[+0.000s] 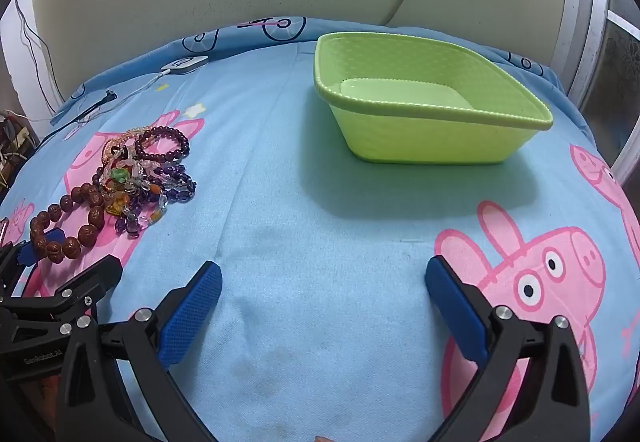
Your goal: Organize jewelry
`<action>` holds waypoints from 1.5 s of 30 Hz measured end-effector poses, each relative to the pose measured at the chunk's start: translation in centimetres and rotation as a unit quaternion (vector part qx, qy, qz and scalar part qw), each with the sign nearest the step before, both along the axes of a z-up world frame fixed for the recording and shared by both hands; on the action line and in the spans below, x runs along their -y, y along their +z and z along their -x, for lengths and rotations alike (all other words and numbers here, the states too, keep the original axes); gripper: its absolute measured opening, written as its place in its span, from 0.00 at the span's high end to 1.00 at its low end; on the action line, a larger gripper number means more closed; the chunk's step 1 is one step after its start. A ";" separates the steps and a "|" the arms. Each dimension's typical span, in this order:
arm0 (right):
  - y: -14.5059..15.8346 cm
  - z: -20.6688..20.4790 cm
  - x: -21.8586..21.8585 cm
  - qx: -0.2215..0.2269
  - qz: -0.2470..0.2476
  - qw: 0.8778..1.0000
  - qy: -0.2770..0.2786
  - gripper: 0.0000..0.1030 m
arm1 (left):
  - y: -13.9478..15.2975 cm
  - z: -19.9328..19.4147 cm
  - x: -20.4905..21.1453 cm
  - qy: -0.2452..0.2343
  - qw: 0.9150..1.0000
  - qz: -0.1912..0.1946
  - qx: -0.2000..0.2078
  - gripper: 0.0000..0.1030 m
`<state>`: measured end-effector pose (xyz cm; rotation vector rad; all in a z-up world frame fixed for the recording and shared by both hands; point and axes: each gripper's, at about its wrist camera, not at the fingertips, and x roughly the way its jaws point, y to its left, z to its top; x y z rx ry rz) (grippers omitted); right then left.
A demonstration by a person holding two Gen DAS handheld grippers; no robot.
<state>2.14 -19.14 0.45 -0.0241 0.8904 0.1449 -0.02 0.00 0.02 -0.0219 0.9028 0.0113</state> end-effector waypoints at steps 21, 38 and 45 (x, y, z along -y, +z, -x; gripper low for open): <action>0.6 0.6 2.9 0.019 -0.129 0.991 0.001 0.18 | -0.3 -0.2 0.3 0.000 1.000 -0.002 0.000 0.06; 0.8 1.0 4.1 0.028 -0.176 0.984 0.003 0.18 | -0.5 -0.3 0.1 -0.015 1.000 0.006 0.002 0.05; 1.0 1.5 3.3 0.029 -0.164 0.986 0.019 0.18 | 1.5 3.0 -6.8 -0.014 0.994 0.092 0.060 0.05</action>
